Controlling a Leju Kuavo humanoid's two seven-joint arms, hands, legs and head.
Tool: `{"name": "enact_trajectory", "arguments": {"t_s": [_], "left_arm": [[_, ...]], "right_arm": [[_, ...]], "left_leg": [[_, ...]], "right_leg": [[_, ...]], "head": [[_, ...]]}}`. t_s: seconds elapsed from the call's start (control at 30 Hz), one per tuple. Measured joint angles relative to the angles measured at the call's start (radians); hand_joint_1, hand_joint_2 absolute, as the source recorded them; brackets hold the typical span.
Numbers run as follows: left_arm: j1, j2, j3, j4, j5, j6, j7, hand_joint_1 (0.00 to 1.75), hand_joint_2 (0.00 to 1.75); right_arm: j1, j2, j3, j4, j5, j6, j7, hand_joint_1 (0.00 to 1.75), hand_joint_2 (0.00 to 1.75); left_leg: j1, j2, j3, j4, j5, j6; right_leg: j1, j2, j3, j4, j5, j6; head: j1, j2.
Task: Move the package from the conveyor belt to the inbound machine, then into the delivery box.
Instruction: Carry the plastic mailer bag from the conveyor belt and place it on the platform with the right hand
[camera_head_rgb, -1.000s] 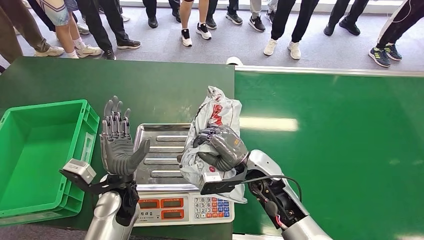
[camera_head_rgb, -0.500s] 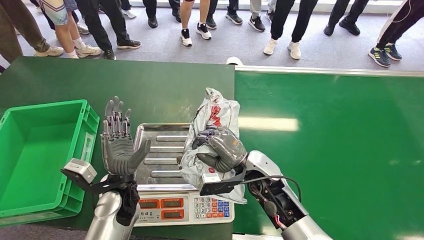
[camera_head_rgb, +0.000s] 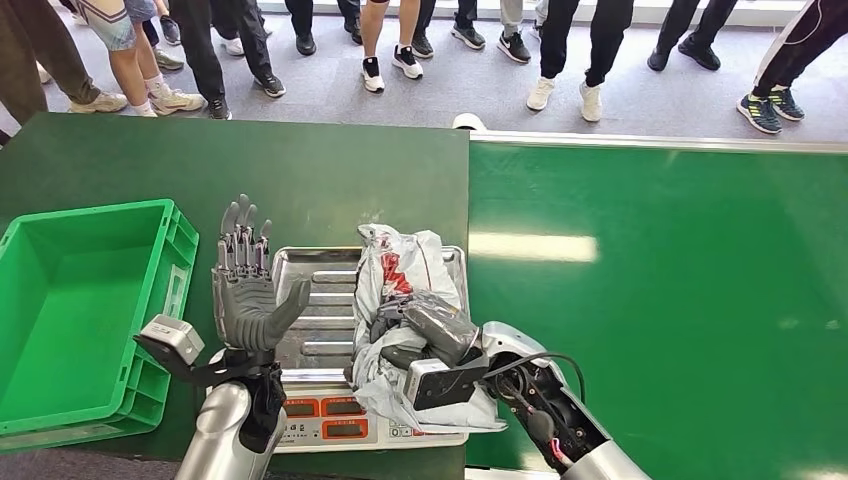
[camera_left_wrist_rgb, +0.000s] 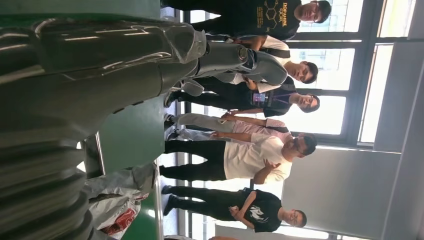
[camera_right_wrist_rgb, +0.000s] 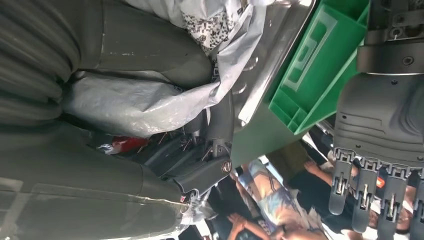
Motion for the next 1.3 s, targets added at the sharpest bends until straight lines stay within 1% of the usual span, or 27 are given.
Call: {"name": "enact_trajectory", "arguments": {"t_s": [0.17, 0.37, 0.57, 0.63, 0.73, 0.8, 0.93, 1.13, 1.3], "left_arm": [[-0.001, 0.000, -0.014, 0.010, 0.012, 0.013, 0.000, 0.00, 1.75], [-0.002, 0.001, -0.022, 0.015, 0.015, 0.014, 0.000, 0.00, 1.75], [-0.003, 0.001, -0.026, 0.015, 0.015, 0.018, 0.000, 0.00, 1.75], [-0.003, 0.001, -0.026, 0.015, 0.015, 0.024, 0.000, 0.00, 1.75], [-0.002, 0.003, -0.025, 0.015, 0.015, 0.032, 0.000, 0.00, 1.75], [-0.001, 0.005, -0.025, 0.015, 0.015, 0.035, 0.000, 0.00, 1.75], [-0.001, 0.007, -0.024, 0.015, 0.015, 0.037, 0.000, 0.00, 1.75], [0.006, 0.008, -0.022, 0.010, 0.012, 0.037, 0.000, 0.00, 1.75], [0.009, 0.010, -0.020, 0.006, 0.010, 0.038, 0.000, 0.00, 1.75]], "right_arm": [[-0.001, -0.006, 0.039, 0.014, -0.076, 0.025, -0.001, 1.75, 1.75], [-0.003, -0.009, 0.063, 0.023, -0.098, 0.036, -0.001, 1.75, 1.75], [-0.006, -0.014, 0.089, 0.026, -0.145, 0.072, -0.001, 1.73, 1.75], [-0.009, -0.014, 0.098, 0.030, -0.141, 0.053, -0.001, 1.71, 1.75], [-0.013, -0.013, 0.103, 0.040, -0.116, -0.008, -0.001, 1.71, 1.75], [-0.015, -0.012, 0.105, 0.046, -0.108, -0.031, -0.001, 1.71, 1.75], [-0.017, -0.010, 0.109, 0.054, -0.101, -0.043, 0.000, 0.00, 1.75], [-0.015, -0.004, 0.102, 0.062, -0.080, -0.140, 0.010, 0.00, 1.75], [-0.002, 0.005, 0.044, 0.049, -0.132, -0.165, 0.000, 0.00, 1.75]], "left_leg": [[0.000, 0.000, 0.000, 0.000, 0.000, 0.000], [0.000, 0.000, 0.000, 0.000, 0.000, 0.000], [0.000, 0.000, 0.000, 0.000, 0.000, 0.000], [0.000, 0.000, 0.000, 0.000, 0.000, 0.000], [0.000, 0.000, 0.000, 0.000, 0.000, 0.000], [0.000, 0.000, 0.000, 0.000, 0.000, 0.000], [0.000, 0.000, 0.000, 0.000, 0.000, 0.000], [0.000, 0.000, 0.000, 0.000, 0.000, 0.000], [0.000, 0.000, 0.000, 0.000, 0.000, 0.000]], "right_leg": [[0.000, 0.000, 0.000, 0.000, 0.000, 0.000], [0.000, 0.000, 0.000, 0.000, 0.000, 0.000], [0.000, 0.000, 0.000, 0.000, 0.000, 0.000], [0.000, 0.000, 0.000, 0.000, 0.000, 0.000], [0.000, 0.000, 0.000, 0.000, 0.000, 0.000], [0.000, 0.000, 0.001, 0.000, 0.000, 0.000], [0.000, 0.000, 0.001, 0.000, 0.000, 0.000], [0.000, 0.000, 0.000, 0.000, 0.000, 0.000], [0.000, 0.000, 0.000, 0.000, 0.000, 0.000]], "head": [[0.000, 0.000], [0.000, 0.000], [0.000, 0.000], [0.000, 0.000], [0.000, 0.000], [0.000, 0.000], [0.000, 0.000], [0.000, 0.000], [0.000, 0.000]]}}
